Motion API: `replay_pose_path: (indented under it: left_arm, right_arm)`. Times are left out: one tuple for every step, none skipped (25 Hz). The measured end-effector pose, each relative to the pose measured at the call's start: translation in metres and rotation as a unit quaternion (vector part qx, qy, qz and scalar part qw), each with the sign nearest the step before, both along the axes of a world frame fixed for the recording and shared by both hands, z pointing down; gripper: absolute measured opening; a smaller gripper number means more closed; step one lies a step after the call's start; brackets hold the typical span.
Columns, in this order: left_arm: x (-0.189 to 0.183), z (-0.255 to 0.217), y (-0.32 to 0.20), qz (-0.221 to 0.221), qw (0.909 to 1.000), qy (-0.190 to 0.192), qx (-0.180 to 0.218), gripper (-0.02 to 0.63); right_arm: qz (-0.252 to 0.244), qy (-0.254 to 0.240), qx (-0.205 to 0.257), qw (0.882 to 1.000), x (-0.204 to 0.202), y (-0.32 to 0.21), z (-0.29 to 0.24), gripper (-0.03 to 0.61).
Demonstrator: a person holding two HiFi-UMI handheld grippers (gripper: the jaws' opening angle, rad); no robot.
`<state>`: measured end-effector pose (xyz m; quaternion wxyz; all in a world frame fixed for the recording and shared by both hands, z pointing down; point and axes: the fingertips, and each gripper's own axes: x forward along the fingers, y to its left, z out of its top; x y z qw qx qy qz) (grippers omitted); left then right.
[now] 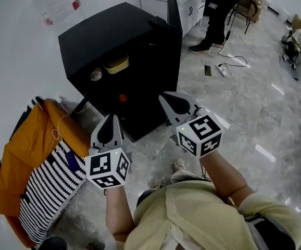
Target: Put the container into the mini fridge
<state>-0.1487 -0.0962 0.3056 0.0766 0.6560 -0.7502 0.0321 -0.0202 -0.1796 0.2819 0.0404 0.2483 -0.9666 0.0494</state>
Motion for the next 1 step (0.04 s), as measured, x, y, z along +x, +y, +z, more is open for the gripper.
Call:
replay_pose_path:
  left_arm:
    - [-0.0011,0.0006,0.0002,-0.002,1.0000,0.000,0.000,0.028]
  right_arm:
    - [0.000,0.000,-0.001,1.000,0.0003,-0.0011,0.0006,0.029]
